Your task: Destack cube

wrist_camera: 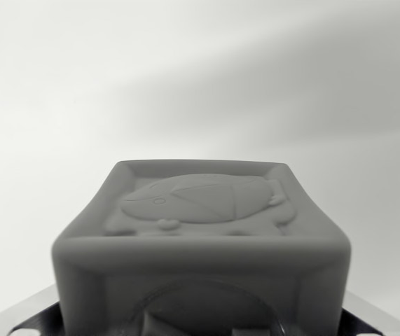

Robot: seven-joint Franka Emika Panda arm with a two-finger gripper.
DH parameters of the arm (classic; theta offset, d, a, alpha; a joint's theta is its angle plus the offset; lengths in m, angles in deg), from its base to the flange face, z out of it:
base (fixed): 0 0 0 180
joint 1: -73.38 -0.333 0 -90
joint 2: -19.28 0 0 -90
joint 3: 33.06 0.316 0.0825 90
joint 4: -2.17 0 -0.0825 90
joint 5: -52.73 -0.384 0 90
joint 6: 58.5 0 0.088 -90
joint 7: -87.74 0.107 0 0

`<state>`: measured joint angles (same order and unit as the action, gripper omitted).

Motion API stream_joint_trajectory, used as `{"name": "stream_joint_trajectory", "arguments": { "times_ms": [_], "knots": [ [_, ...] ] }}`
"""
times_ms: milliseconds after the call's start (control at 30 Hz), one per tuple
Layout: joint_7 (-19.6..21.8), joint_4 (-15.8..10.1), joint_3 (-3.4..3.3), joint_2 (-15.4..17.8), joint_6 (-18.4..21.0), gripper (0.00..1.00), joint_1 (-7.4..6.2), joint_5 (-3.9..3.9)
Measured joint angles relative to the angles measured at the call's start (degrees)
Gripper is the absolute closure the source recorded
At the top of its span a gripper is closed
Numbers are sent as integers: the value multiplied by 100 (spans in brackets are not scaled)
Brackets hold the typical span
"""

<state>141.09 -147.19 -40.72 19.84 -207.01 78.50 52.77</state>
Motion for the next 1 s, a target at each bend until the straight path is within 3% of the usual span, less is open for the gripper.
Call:
{"name": "stream_joint_trajectory", "arguments": {
  "times_ms": [200,333,1000],
  "knots": [
    [-93,-62,-67,35,-44,100,60,9],
    [-139,-78,-70,-171,-261,100,59,-21],
    [-417,-57,22,-1179,-1216,100,72,-397]
  ]
}}
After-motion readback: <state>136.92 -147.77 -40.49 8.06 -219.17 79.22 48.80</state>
